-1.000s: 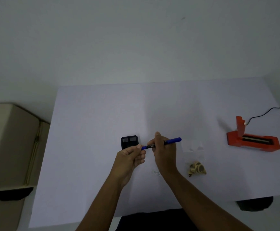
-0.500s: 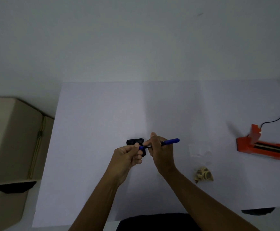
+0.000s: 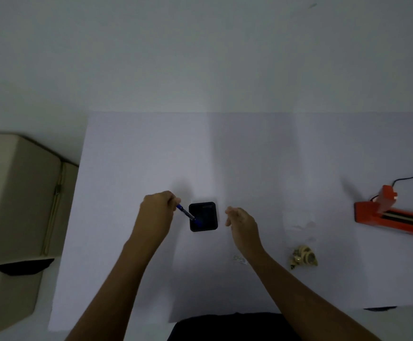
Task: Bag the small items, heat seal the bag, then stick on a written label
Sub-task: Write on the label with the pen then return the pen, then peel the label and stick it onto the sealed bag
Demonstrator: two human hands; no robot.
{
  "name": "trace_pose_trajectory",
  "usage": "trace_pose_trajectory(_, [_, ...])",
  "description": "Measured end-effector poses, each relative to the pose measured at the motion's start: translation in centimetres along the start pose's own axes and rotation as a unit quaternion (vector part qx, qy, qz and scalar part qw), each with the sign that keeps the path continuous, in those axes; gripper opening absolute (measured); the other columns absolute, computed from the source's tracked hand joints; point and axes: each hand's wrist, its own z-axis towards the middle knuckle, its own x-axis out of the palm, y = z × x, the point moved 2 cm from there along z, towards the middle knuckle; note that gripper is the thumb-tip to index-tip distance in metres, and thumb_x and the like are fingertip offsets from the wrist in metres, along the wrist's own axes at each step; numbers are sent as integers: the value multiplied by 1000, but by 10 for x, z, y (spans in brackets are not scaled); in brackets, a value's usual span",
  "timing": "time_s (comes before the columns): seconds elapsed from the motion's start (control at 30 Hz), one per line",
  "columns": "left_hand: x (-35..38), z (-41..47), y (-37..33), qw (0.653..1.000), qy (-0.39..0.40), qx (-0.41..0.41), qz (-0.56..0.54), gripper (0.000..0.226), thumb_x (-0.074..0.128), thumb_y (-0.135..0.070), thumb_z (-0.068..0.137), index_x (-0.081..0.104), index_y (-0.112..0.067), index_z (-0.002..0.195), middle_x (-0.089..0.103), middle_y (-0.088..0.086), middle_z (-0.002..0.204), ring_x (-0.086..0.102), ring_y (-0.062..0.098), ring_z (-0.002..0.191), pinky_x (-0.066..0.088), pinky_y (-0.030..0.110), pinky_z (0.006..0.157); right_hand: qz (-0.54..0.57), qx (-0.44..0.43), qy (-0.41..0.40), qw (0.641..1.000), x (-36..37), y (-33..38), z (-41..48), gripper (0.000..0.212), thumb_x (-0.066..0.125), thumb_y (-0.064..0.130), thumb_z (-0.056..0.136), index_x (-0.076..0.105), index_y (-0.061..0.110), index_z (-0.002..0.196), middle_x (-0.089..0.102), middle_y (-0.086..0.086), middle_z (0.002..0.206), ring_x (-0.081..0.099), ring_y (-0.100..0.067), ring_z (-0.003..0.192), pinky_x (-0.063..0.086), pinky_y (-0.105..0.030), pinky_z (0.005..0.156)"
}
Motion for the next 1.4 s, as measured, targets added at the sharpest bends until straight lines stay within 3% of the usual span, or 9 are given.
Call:
trace_pose_trajectory(0.07, [19,4,4,999,26,8,42,23,57,-16,96,69,-2,83,68,14,75,66,29,69,56,42,68,-19,17,28,999,10,-8,2,33,51,32,101,64,7,83,59,0,70,49,-9,57,41,-22,57])
trace_pose_trajectory(0.23, [56,9,6,991,78,5,107,24,56,-22,98,68,-3,91,70,12,85,60,19,69,45,29,60,-61,24,55,996,30,-15,6,17,56,27,97,66,13,97,62,2,75,57,-10,65,42,-18,57])
trace_pose_trajectory(0.47, [80,13,26,996,55,-74,-7,30,55,-28,98,60,-4,115,70,15,100,66,25,82,54,31,67,-24,21,51,998,32,-20,14,10,59,15,96,67,8,97,66,-5,69,57,-2,48,49,-21,50])
trace_pose_trajectory(0.6, [92,19,27,985,102,-93,-104,29,51,-27,99,58,-5,116,68,14,110,61,15,84,45,11,60,-4,6,35,999,33,-12,27,13,59,11,97,67,1,98,69,-9,73,62,-4,48,52,-20,48])
trace_pose_trajectory(0.73, [91,41,13,976,111,-88,-165,36,48,-26,101,48,-8,132,60,12,127,56,14,100,44,21,81,-1,-9,9,1000,36,5,52,14,59,12,97,68,2,99,72,-13,74,65,-10,48,57,-26,50])
trace_pose_trajectory(0.83, [86,65,1,973,113,-80,-185,41,45,-27,102,42,-10,139,56,9,134,50,11,107,39,24,88,5,-12,-9,1000,40,23,80,14,58,12,97,67,1,98,71,-11,75,63,-6,44,56,-23,48])
trace_pose_trajectory(1.13, [81,125,-14,975,95,-78,-187,38,47,-28,100,46,-8,132,58,10,127,56,28,117,44,30,88,30,-12,-11,999,45,61,137,16,59,10,97,68,-3,101,72,-16,87,68,-17,55,60,-26,51])
trace_pose_trajectory(1.27, [81,109,-13,984,49,-91,-143,74,56,-37,96,19,-5,151,29,15,155,32,29,141,32,35,109,42,-8,6,999,35,57,129,20,57,16,98,67,1,106,70,-10,88,68,-16,63,59,-27,51])
trace_pose_trajectory(1.4, [92,67,-4,994,-57,14,-94,60,62,-30,92,38,-7,141,43,15,140,44,26,128,39,32,102,-3,-28,-10,1000,13,24,100,20,58,19,98,69,5,107,69,-7,86,66,-13,64,59,-34,54])
